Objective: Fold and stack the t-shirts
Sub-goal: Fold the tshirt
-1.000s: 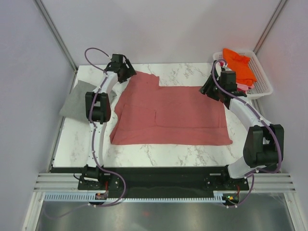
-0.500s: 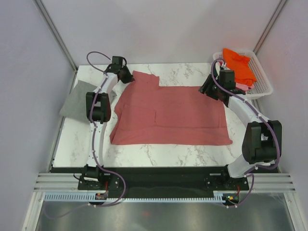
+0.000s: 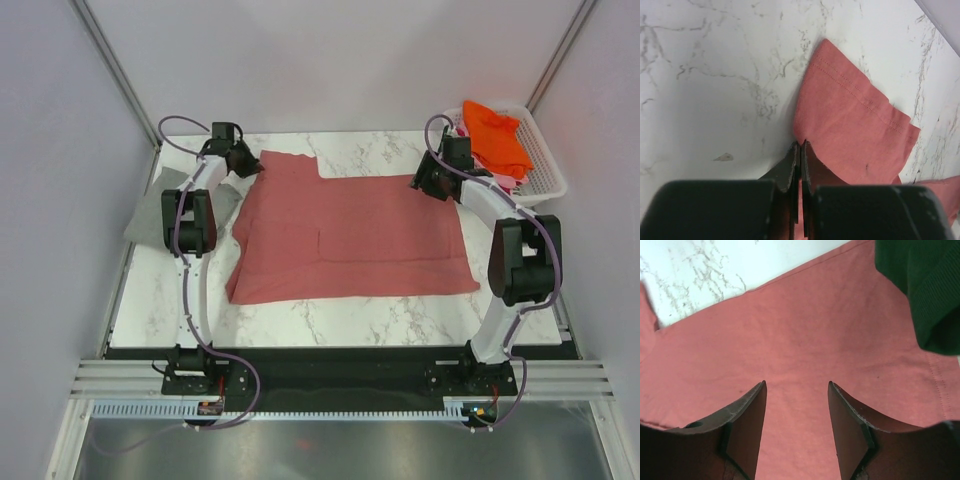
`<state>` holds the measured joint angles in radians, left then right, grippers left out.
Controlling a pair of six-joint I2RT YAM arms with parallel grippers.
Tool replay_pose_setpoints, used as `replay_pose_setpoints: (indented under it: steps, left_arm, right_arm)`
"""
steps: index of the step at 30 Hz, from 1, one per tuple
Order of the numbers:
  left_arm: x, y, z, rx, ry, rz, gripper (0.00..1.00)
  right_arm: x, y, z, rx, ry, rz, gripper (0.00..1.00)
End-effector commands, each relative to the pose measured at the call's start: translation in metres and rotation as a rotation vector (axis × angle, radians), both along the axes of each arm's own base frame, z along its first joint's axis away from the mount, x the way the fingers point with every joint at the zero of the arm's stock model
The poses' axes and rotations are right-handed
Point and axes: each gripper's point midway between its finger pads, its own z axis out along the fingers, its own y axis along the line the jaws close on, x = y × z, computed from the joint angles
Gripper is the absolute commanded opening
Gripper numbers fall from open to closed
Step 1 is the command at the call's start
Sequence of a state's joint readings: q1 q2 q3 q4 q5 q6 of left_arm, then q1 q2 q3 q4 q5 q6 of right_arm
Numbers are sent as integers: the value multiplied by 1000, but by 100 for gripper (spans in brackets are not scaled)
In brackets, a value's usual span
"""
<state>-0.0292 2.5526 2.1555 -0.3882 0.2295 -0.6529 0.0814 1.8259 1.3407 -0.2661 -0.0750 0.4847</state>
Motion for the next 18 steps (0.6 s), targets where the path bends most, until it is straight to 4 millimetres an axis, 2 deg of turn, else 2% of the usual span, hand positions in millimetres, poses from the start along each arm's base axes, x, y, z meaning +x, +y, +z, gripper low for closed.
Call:
replay_pose_setpoints:
  steps: [1, 6, 7, 9, 11, 14, 18]
  left_arm:
    - [-5, 22, 11, 40, -12, 41, 2]
    - [-8, 23, 5, 36, -16, 35, 2]
    - [-6, 39, 6, 30, -20, 57, 2]
    - [-5, 41, 4, 16, -22, 57, 2]
    - [-5, 41, 2, 1, -22, 53, 2]
    - [-5, 45, 3, 0, -25, 64, 2]
    - [-10, 54, 2, -14, -21, 96, 2]
  right_arm:
    - [21, -2, 7, -55, -30, -8, 60]
    - [39, -7, -8, -104, -11, -47, 62]
    - [44, -10, -4, -119, -25, -51, 63]
    - [49, -14, -12, -155, -12, -66, 64]
    - [56, -17, -11, -187, -16, -68, 64]
    - [63, -25, -23, -229, 8, -86, 65]
    - [71, -28, -28, -248, 11, -98, 64]
